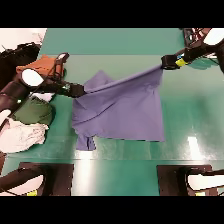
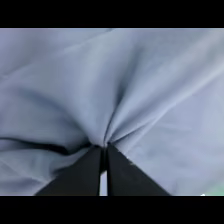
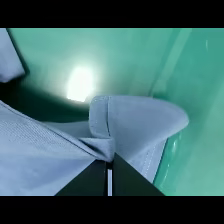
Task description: Fold the shirts.
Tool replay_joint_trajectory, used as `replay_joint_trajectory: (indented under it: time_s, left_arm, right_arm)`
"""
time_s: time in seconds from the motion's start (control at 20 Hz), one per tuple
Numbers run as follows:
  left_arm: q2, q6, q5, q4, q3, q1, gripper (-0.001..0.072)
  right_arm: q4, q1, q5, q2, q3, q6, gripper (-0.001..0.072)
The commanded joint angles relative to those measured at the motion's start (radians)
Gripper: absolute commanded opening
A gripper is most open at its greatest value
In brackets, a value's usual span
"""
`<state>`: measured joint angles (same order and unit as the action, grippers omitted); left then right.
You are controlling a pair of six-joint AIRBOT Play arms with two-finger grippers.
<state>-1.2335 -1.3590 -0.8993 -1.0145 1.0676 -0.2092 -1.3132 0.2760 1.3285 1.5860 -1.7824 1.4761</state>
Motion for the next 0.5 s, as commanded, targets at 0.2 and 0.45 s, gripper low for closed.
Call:
replay_joint_trajectory:
  time_s: [0.2, 0.45]
  left_arm:
    - [-0.008, 0.035, -0.157, -0.02, 0.011, -0.004, 0.0495]
    - [0.04, -0.025, 0.097, -0.111, 0.04, 0.045, 0.0494]
  right_arm:
    - [0.0, 0.015, 0.182, -0.008, 0.0, -0.019, 0.0014]
    - [0.004, 0.015, 0.214, -0.078, 0.0, -0.018, 0.0014]
